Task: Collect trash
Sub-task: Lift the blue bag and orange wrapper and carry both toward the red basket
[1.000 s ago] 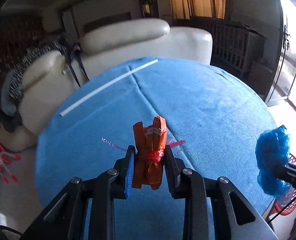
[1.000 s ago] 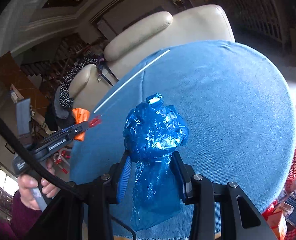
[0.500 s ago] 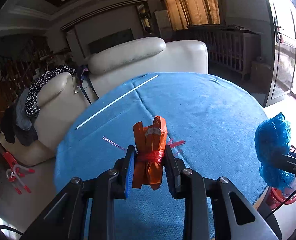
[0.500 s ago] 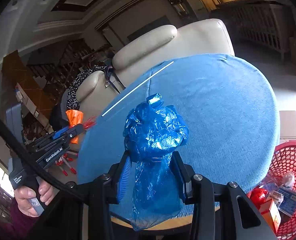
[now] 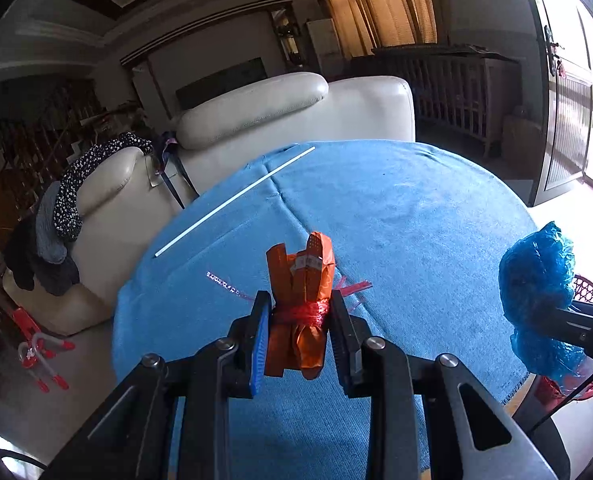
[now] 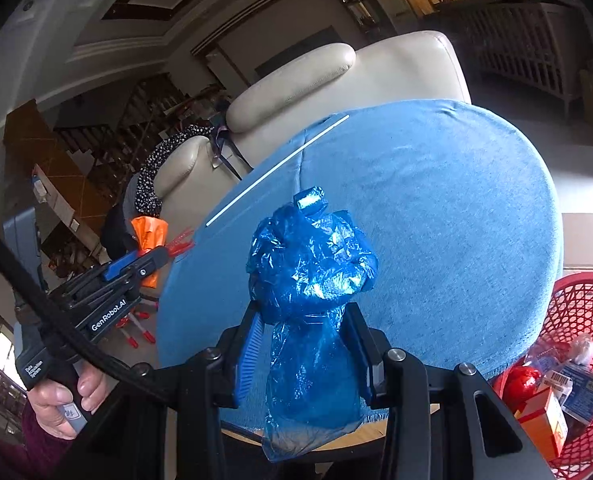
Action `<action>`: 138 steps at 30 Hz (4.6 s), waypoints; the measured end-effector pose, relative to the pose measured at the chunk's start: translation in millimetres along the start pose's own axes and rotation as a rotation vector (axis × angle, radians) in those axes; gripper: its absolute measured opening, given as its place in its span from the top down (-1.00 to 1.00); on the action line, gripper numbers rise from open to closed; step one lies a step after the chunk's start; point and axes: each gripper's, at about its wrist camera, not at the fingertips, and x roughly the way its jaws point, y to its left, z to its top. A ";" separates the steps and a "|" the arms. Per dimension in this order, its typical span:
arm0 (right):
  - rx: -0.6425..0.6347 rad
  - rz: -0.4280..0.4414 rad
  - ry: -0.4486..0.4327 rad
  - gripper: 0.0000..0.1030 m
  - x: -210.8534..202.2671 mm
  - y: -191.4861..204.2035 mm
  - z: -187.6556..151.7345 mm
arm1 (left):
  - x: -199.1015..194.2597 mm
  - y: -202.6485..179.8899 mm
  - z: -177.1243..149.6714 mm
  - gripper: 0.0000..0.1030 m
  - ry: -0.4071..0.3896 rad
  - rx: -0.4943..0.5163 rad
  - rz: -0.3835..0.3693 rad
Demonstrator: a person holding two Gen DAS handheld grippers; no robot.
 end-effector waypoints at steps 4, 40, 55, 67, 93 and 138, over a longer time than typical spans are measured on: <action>0.006 0.002 0.007 0.16 5.9 -3.2 2.8 | 2.0 -2.0 -1.0 0.42 0.006 0.004 0.001; 0.044 0.027 -0.004 0.16 -1.1 -15.0 -3.5 | -5.5 -17.1 -4.4 0.42 0.000 0.059 0.007; 0.074 0.029 -0.026 0.16 -12.1 -24.7 -8.8 | -9.7 -30.5 -3.1 0.42 -0.011 0.095 -0.002; 0.100 0.025 -0.045 0.16 -25.7 -35.0 -13.4 | -12.2 -44.0 -0.7 0.42 -0.016 0.121 -0.015; 0.144 0.021 -0.070 0.16 -45.6 -46.1 -19.6 | -16.6 -67.4 3.1 0.42 -0.025 0.176 -0.035; 0.234 -0.009 -0.119 0.16 -75.8 -61.6 -34.5 | -23.4 -117.2 6.0 0.42 -0.041 0.288 -0.078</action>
